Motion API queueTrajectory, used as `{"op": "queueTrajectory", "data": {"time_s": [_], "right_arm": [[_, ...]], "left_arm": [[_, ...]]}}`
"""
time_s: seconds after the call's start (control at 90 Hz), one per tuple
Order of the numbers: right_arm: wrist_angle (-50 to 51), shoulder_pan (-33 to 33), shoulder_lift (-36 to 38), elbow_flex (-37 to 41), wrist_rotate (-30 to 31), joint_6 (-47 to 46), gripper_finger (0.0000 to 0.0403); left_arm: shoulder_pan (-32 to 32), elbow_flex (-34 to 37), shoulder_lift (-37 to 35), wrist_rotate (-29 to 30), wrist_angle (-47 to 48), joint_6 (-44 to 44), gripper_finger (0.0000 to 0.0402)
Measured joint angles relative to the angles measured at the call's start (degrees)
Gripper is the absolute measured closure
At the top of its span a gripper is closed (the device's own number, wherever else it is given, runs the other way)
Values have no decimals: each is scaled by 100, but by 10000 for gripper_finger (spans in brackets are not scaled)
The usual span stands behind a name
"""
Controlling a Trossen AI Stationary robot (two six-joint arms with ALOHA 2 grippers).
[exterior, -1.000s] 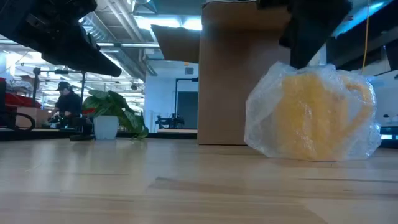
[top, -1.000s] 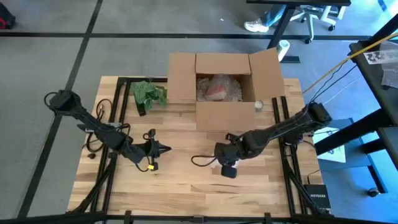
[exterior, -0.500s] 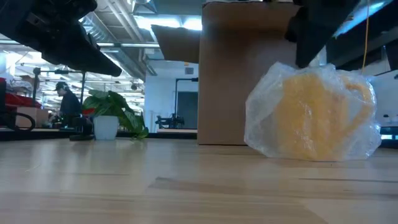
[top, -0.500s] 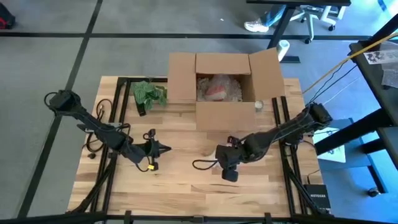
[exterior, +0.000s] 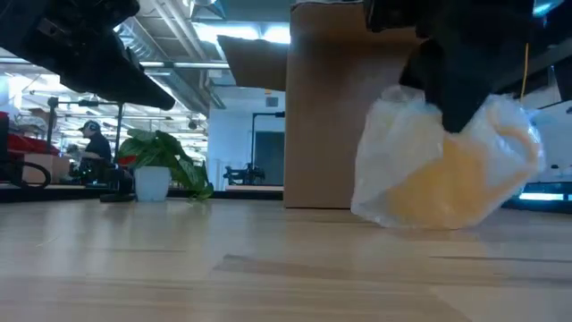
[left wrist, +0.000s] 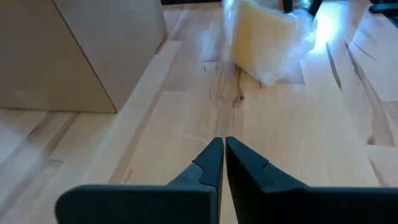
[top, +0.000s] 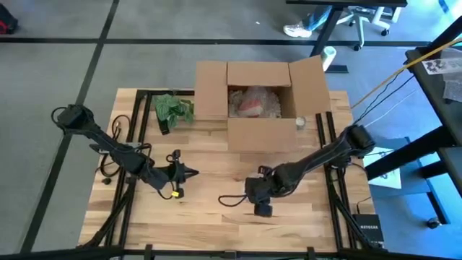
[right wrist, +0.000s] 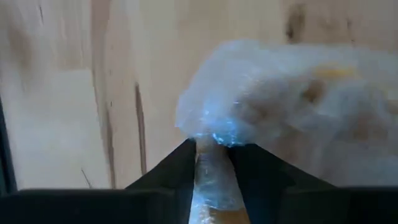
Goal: Wrap mug
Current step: Put the wrapped yellow mug into the cardboard box
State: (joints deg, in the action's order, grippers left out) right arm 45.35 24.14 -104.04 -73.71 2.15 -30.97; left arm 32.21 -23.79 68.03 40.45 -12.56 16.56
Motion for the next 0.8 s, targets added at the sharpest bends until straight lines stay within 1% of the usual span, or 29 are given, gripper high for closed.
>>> {"op": "queueTrajectory", "data": {"time_s": [0.133, 0.244, 0.3, 0.422, 0.578, 0.689, 0.8], "right_arm": [[181, -19, -109, 44, 251, 88, 357], [284, -20, -59, 44, 501, 79, 391], [316, -15, -11, 44, 668, 82, 398], [392, -17, 125, 44, 1103, 82, 383], [764, -91, 345, 42, 1629, -9, 358], [803, -273, 466, 42, 1661, 103, 348], [648, -482, 530, 35, 1278, 334, 331]], "left_arm": [[0, 0, 0, -75, -2, 0, 402], [0, 0, 0, -84, -1, 0, 402], [0, 0, 0, -84, 0, 0, 402], [0, 0, 0, -84, 1, -1, 402], [0, 0, 0, -84, 0, -1, 402], [0, 0, 0, -84, 0, 0, 402], [0, 0, 0, -84, 0, 0, 402]]}}
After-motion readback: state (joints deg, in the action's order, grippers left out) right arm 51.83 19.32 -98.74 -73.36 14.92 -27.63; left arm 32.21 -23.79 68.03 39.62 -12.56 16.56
